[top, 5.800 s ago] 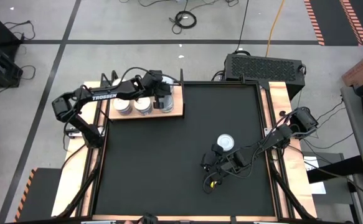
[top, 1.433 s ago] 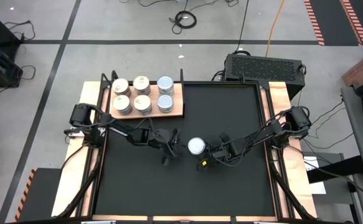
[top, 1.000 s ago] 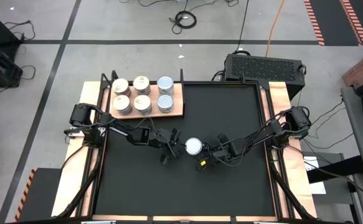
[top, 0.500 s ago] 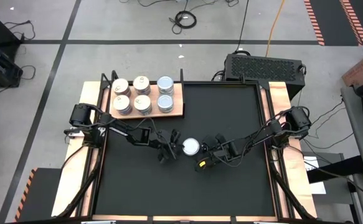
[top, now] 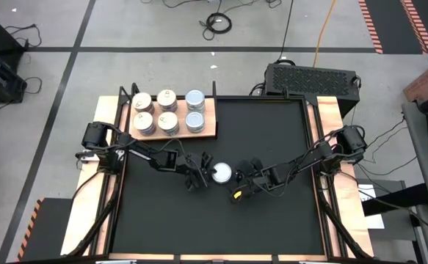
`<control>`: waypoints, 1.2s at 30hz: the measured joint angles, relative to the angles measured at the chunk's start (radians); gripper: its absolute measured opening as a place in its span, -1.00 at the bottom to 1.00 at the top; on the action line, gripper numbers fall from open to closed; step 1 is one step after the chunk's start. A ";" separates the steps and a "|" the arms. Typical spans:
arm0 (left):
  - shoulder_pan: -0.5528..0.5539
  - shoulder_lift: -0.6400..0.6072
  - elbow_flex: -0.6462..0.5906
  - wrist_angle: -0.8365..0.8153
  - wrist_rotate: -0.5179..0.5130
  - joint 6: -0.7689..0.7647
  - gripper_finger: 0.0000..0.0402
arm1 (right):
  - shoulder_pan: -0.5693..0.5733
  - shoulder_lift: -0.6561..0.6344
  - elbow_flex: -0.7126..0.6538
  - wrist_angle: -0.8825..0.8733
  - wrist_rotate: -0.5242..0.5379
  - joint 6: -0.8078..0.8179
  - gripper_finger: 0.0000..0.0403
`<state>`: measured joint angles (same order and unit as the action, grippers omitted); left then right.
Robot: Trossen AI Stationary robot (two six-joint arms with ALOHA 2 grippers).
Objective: Stack canned seafood by type on shelf
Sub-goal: Stack the green tuna can on the bottom green tuna can on the shelf
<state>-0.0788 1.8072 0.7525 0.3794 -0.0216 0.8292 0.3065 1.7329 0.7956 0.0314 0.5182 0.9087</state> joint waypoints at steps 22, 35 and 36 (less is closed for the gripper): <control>-0.031 -0.002 0.002 0.005 -0.051 0.017 -0.95 | 0.034 -0.054 0.000 -0.029 0.116 -0.110 -1.00; -0.068 -0.083 -0.002 -0.064 -0.199 0.015 -1.00 | 0.068 -0.108 0.002 -0.174 0.109 -0.060 -1.00; -0.068 -0.096 -0.002 -0.065 -0.202 0.014 -1.00 | 0.070 -0.108 0.002 -0.183 0.109 -0.052 -1.00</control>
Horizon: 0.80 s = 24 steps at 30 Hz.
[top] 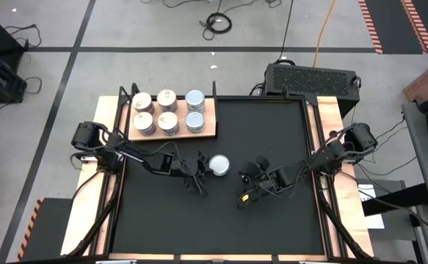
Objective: Stack canned seafood by type on shelf
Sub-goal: Stack the green tuna can on the bottom green tuna can on the shelf
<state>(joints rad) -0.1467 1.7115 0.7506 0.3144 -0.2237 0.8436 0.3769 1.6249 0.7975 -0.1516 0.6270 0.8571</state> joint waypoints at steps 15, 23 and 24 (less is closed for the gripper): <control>-0.012 -0.262 0.002 -0.223 -0.182 0.000 -1.00 | 0.017 0.000 0.000 -0.003 0.007 0.021 -1.00; -0.004 -0.385 0.002 -0.341 -0.268 0.000 -1.00 | 0.032 0.000 -0.001 0.003 0.009 0.021 -1.00; 0.002 -0.397 0.002 -0.358 -0.275 0.001 -1.00 | 0.031 0.000 -0.002 0.004 0.009 0.021 -1.00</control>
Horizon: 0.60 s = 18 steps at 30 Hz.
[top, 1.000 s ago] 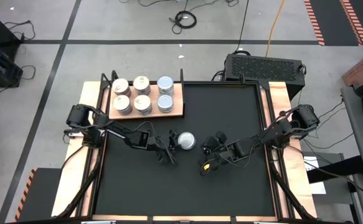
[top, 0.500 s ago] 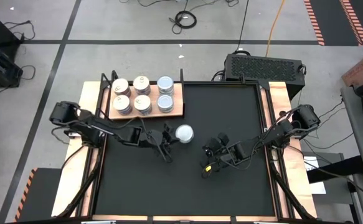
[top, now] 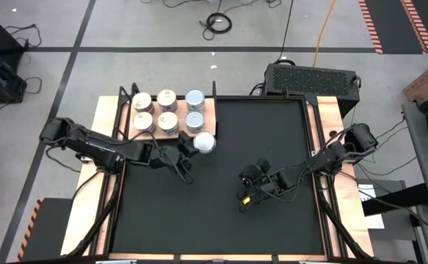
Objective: Stack canned seafood by type on shelf
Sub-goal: Stack the green tuna can on the bottom green tuna can on the shelf
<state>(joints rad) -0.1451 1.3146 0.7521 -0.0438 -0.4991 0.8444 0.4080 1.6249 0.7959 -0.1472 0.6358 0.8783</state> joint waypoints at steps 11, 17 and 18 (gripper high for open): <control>0.141 -0.044 0.000 -0.099 -0.020 0.045 -1.00 | 0.004 0.000 0.000 0.014 0.001 0.000 -1.00; 0.230 -0.044 0.000 -0.106 -0.020 0.062 -1.00 | 0.005 0.000 0.000 0.015 0.001 0.000 -1.00; 0.247 -0.044 0.000 -0.106 -0.011 0.062 -1.00 | 0.005 0.000 0.000 0.015 0.001 -0.001 -1.00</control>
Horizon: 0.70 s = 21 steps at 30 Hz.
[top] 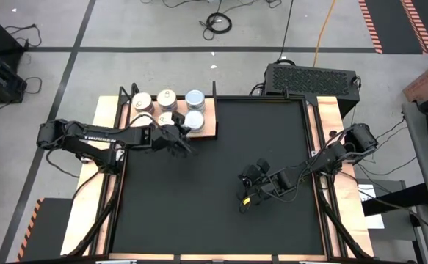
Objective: Stack canned seafood by type on shelf
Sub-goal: Stack the green tuna can on the bottom green tuna can on the shelf
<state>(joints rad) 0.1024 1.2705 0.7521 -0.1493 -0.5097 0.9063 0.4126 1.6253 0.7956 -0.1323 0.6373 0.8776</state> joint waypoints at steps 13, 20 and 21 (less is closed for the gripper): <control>0.133 0.000 0.000 -0.021 0.145 -0.003 -1.00 | 0.002 0.000 0.000 0.000 0.017 -0.001 -1.00; 0.152 0.000 0.000 -0.015 0.176 -0.002 -1.00 | 0.002 0.000 0.000 0.000 0.017 -0.002 -1.00; 0.156 0.000 0.000 -0.013 0.191 -0.002 -1.00 | 0.002 0.000 0.000 0.000 0.017 -0.002 -1.00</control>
<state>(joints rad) 0.2581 1.2705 0.7521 -0.1626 -0.3184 0.9043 0.4141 1.6257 0.7956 -0.1322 0.6544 0.8753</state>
